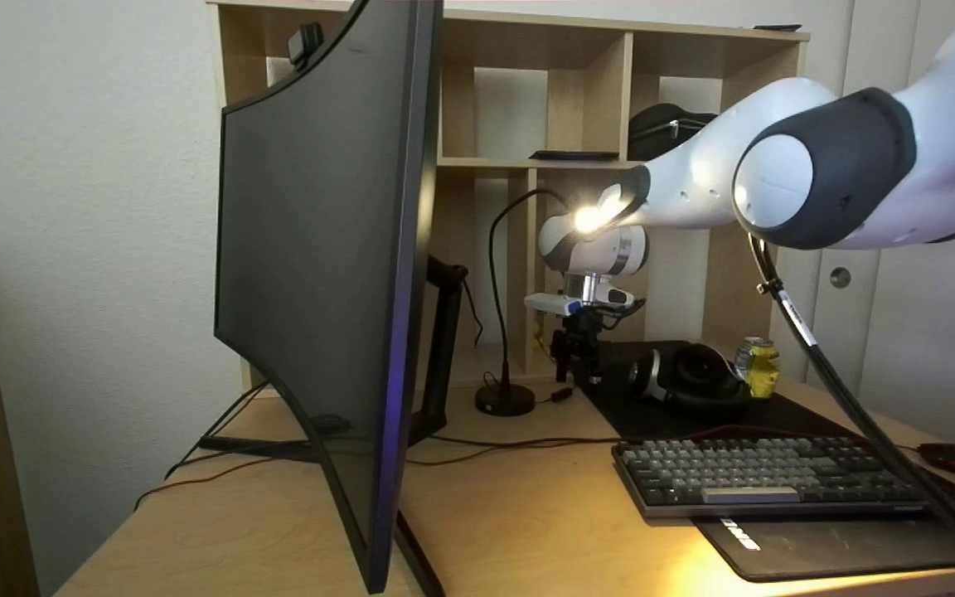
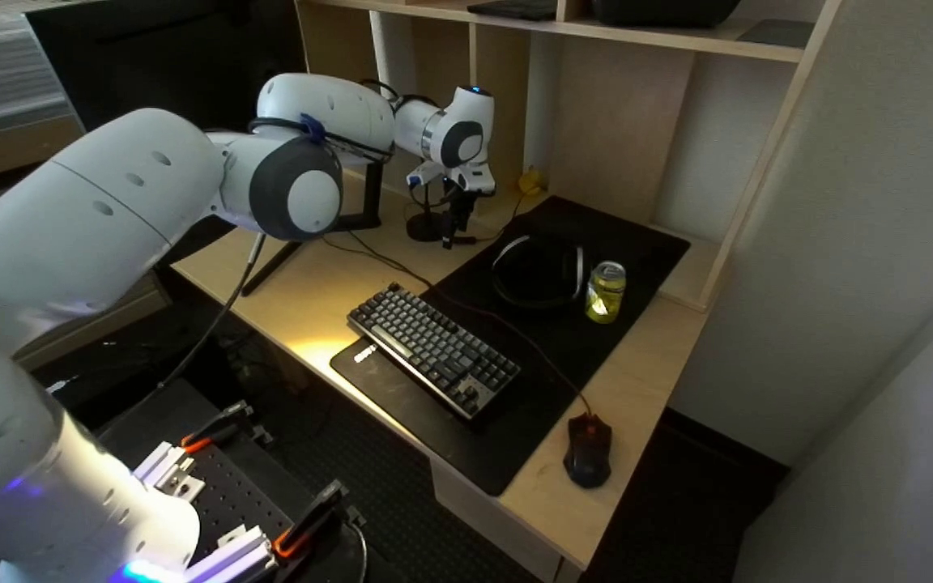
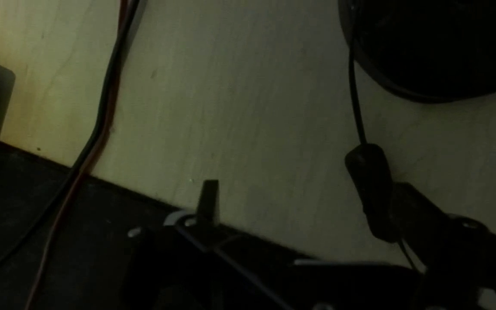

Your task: Turn off the lamp

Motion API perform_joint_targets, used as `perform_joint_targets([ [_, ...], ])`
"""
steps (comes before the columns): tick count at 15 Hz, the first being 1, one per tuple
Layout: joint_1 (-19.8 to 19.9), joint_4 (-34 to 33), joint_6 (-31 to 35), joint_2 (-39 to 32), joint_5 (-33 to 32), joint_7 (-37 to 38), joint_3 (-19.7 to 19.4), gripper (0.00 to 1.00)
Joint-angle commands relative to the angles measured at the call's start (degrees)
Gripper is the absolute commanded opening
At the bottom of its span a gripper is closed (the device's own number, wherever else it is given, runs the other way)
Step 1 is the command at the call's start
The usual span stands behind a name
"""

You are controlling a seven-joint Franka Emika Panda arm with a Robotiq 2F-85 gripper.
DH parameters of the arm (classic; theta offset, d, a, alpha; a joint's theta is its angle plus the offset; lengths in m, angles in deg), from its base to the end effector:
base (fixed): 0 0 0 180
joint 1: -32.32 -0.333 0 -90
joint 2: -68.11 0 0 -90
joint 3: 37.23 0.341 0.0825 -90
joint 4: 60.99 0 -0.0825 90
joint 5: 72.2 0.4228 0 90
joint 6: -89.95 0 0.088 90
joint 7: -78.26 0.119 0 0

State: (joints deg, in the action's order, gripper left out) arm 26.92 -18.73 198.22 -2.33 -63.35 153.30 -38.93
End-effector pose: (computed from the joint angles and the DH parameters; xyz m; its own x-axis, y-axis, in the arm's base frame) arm 0.8461 0.0798 0.1577 0.2807 -0.9508 -0.1308 -0.9562 -0.2888 0.0470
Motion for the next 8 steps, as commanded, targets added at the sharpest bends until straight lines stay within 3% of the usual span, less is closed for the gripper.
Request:
perform_joint_targets([
  [1,0.4,-7.8,0.0,-5.0,-0.6,-0.7,0.6,1.0],
  [8,1.2,-12.0,-0.3,-8.0,0.8,-1.8,1.1,1.0],
])
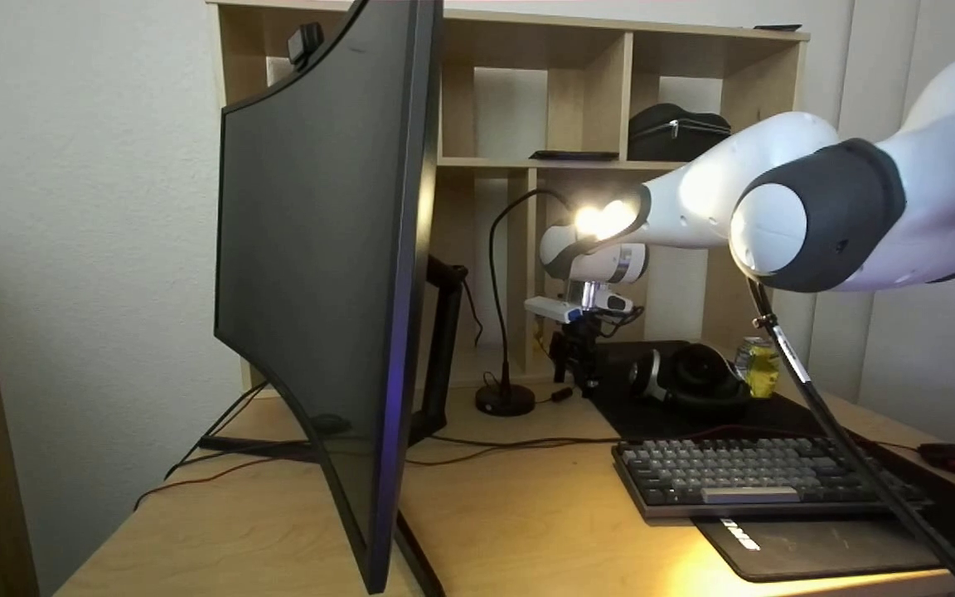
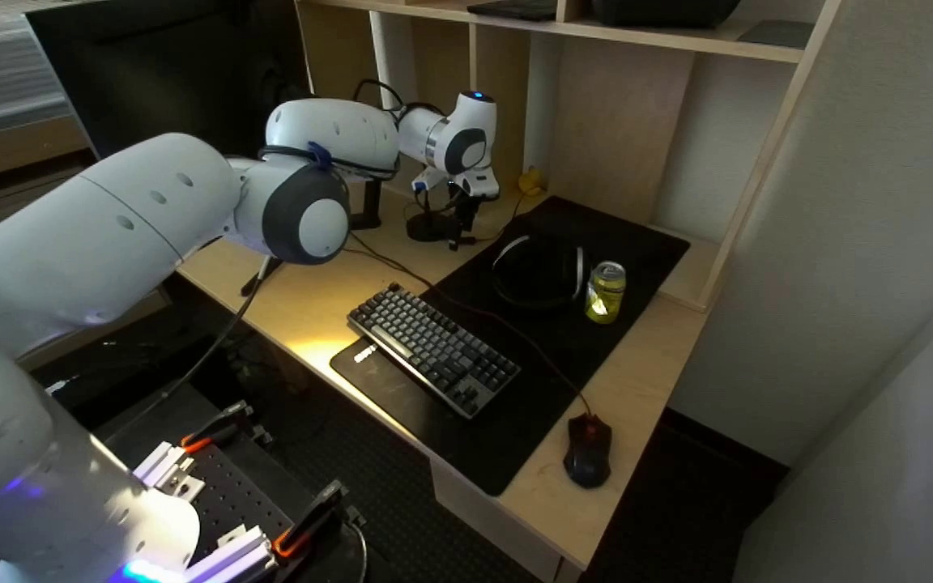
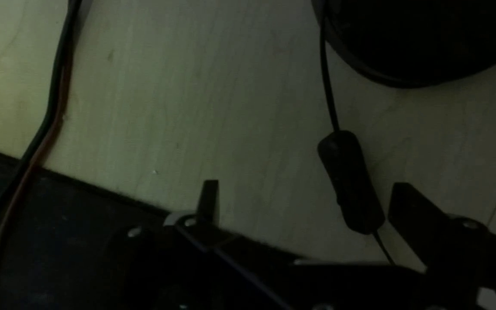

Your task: Turn off the lamp

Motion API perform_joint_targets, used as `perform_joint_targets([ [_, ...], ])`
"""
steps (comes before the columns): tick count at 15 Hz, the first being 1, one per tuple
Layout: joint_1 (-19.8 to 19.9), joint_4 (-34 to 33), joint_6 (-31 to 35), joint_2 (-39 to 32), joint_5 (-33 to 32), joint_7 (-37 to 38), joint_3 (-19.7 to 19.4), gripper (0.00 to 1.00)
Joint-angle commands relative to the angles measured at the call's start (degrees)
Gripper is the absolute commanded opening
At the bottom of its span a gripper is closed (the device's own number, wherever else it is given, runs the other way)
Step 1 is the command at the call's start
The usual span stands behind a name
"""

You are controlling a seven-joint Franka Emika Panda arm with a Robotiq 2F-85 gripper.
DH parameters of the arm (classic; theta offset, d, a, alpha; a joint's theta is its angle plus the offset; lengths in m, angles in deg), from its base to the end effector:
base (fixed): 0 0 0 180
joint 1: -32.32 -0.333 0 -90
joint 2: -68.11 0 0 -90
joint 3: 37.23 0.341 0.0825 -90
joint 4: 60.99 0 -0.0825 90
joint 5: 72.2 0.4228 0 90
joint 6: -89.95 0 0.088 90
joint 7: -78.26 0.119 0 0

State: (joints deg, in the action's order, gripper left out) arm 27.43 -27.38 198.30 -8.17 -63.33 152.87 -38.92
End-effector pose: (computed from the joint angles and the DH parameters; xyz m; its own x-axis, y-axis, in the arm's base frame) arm 0.8584 0.0752 0.1469 0.2896 -0.9496 -0.1201 -0.9566 -0.2914 -0.0031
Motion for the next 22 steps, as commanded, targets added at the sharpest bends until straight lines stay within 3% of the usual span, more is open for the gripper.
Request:
perform_joint_targets([
  [1,0.0,-0.5,0.0,-0.3,0.1,0.0,0.0,1.0],
  [13,-4.1,-1.7,2.1,-3.9,-5.5,0.7,-2.0,1.0],
  [22,-3.5,-0.7,1.1,-2.5,-6.7,0.9,-3.2,1.0],
])
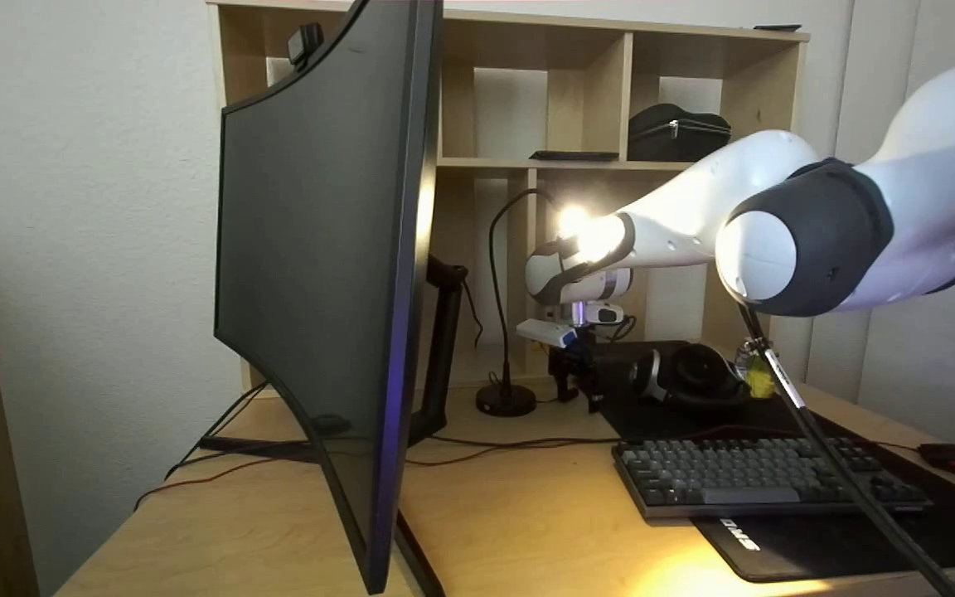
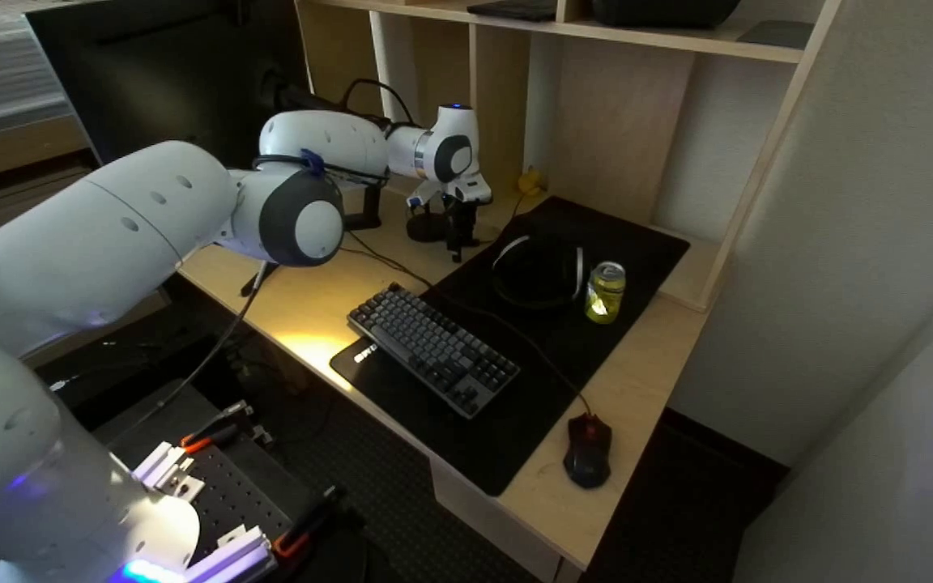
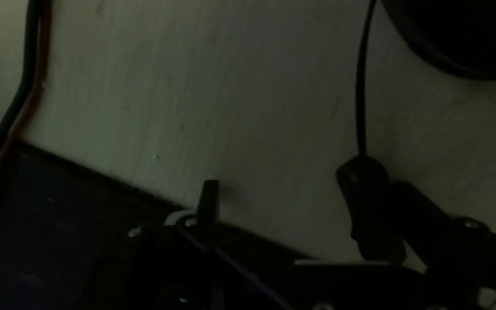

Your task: Turn off the lamp

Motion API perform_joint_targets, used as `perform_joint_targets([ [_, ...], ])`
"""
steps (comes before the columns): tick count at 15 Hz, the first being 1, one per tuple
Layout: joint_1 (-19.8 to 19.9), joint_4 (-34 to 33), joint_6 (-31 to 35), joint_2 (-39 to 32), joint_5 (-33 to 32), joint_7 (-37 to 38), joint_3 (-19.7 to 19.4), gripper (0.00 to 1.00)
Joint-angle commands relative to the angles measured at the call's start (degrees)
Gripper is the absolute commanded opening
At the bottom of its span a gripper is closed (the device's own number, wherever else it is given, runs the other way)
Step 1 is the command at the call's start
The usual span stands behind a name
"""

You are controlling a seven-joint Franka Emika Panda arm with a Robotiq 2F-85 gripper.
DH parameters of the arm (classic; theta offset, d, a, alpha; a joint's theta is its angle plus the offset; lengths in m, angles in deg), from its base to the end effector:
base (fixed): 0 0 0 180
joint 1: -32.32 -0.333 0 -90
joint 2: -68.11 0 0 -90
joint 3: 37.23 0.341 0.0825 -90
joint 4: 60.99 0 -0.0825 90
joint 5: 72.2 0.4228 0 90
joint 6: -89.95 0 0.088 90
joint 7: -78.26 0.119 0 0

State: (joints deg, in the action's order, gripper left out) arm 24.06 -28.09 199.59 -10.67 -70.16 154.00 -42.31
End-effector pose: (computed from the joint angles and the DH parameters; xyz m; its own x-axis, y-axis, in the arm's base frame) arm 0.8529 0.0929 0.1181 0.3545 -0.9340 0.0438 -0.9347 -0.3525 0.0461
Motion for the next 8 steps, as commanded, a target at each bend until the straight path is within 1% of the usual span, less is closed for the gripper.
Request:
perform_joint_targets([
  [1,-0.1,0.0,0.0,0.0,0.2,-0.7,0.4,0.75],
  [2,-0.2,-0.1,0.0,0.1,0.2,-0.7,0.4,0.74],
  [3,-0.2,-0.2,0.1,0.2,0.3,-0.6,0.4,0.68],
  [4,-0.2,-0.4,0.1,0.3,0.3,-0.6,0.5,0.6],
  [5,-0.2,-0.4,0.0,0.4,0.3,-0.6,0.5,0.55],
  [6,-0.1,-0.6,0.1,0.4,0.3,-0.7,0.5,0.45],
  [8,0.0,-0.8,0.1,0.4,0.3,-0.7,0.5,0.32],
])
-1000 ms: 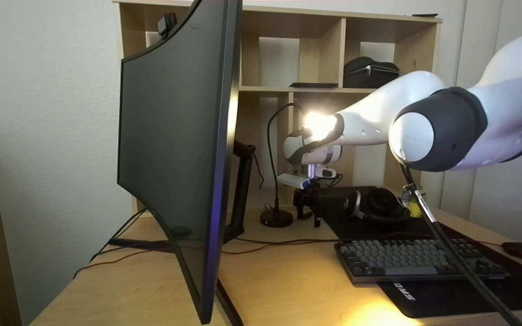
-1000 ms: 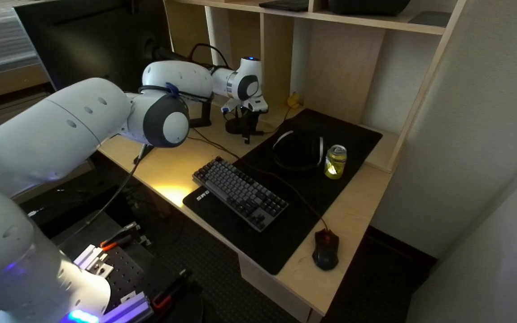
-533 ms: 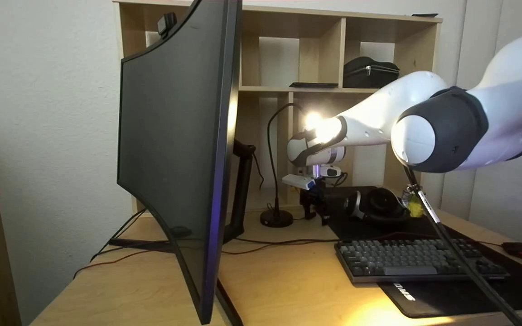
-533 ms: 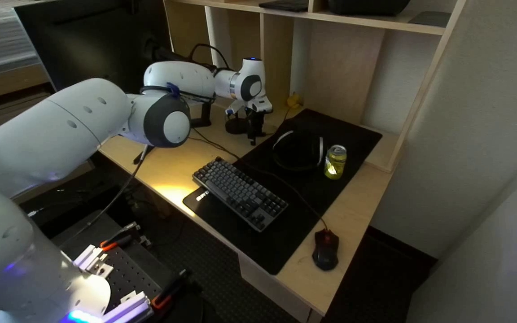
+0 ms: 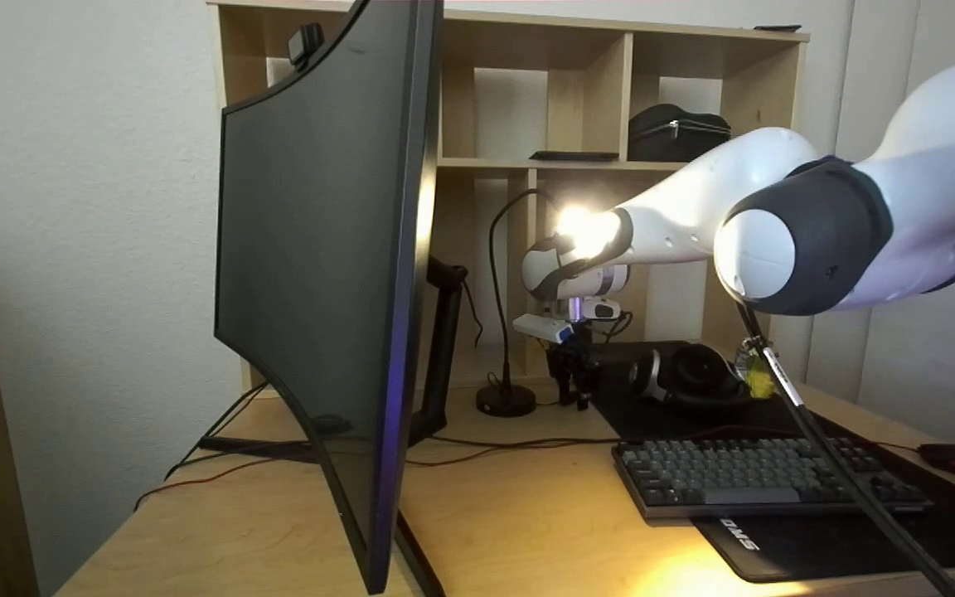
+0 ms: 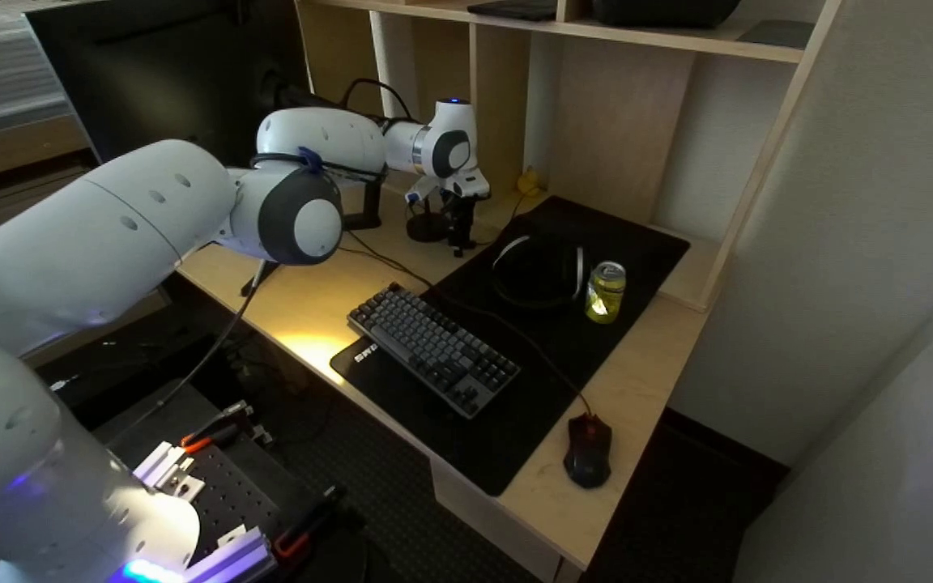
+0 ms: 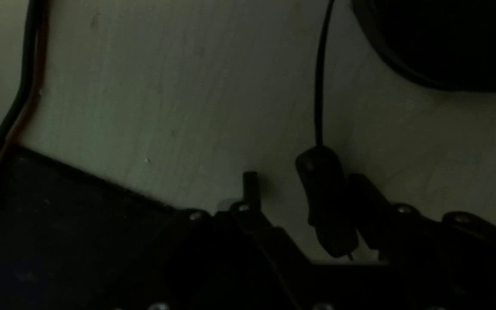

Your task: Turn off the lamp

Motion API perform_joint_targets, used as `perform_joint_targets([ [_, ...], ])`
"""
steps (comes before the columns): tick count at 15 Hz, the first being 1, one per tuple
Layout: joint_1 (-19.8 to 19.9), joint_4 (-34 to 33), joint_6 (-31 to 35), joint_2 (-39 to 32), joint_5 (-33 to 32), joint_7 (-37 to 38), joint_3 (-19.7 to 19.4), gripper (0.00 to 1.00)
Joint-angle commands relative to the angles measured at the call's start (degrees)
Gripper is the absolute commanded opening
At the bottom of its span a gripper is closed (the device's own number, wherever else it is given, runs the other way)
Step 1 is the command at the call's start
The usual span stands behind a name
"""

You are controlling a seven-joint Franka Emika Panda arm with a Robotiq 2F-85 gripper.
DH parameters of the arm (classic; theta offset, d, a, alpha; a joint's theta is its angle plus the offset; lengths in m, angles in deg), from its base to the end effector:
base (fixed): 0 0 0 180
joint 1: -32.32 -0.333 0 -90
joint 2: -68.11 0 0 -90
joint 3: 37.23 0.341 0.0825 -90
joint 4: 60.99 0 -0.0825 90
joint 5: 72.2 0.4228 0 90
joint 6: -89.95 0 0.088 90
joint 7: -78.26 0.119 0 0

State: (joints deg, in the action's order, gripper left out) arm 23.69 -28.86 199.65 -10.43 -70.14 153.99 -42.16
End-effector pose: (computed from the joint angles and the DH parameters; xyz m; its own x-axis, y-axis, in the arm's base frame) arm 0.8557 0.1005 0.1285 0.3613 -0.9313 0.0453 -0.9324 -0.3604 0.0273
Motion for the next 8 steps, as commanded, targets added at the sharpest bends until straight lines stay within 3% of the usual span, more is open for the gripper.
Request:
perform_joint_targets([
  [1,0.4,0.0,0.0,0.1,0.2,-0.7,0.3,0.26],
  [5,0.7,0.0,0.1,0.0,0.4,-0.9,0.4,0.01],
  [8,1.0,0.1,-0.1,0.2,0.6,-1.3,0.6,0.05],
])
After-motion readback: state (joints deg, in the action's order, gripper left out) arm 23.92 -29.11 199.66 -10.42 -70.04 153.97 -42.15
